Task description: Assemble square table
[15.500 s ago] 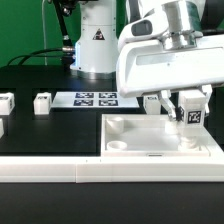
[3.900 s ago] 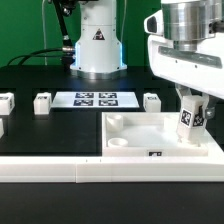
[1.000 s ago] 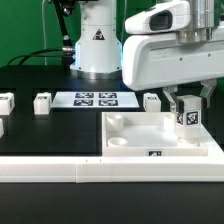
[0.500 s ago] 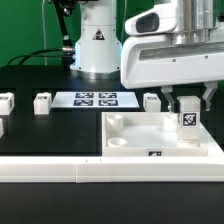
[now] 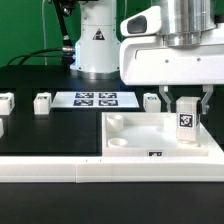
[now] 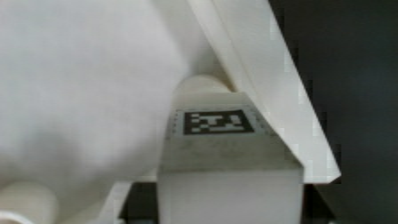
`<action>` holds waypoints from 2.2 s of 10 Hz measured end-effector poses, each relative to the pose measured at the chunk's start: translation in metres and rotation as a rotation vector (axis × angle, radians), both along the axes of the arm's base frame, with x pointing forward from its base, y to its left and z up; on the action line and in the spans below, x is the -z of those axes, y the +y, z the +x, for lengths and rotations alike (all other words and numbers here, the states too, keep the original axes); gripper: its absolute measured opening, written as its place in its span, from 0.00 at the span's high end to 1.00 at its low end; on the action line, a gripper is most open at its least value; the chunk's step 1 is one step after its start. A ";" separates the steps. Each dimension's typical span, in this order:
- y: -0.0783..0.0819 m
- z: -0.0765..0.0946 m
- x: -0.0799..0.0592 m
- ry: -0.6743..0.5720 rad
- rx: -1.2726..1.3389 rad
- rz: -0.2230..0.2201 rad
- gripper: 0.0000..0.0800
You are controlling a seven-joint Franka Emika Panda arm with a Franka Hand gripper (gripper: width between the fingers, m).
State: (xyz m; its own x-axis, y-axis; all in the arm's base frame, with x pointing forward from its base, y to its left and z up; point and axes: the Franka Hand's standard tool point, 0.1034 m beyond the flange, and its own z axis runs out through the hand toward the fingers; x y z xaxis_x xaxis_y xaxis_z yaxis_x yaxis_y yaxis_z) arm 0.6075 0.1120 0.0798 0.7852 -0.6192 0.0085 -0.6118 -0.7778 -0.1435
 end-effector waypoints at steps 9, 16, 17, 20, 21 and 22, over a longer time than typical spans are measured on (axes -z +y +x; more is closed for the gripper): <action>-0.001 0.001 0.001 0.034 0.278 0.032 0.41; 0.014 -0.001 0.000 -0.034 -0.356 -0.021 0.19; 0.014 -0.001 0.000 -0.046 -0.459 -0.030 0.19; 0.012 -0.001 0.000 -0.065 -0.705 -0.075 0.19; 0.013 -0.001 0.000 -0.069 -0.764 -0.088 0.19; 0.013 0.000 0.000 -0.074 -0.838 -0.105 0.19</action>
Offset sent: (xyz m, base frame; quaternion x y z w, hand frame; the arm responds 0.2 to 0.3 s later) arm 0.0029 -0.0083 -0.0040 -0.0048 0.0133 0.1864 0.9824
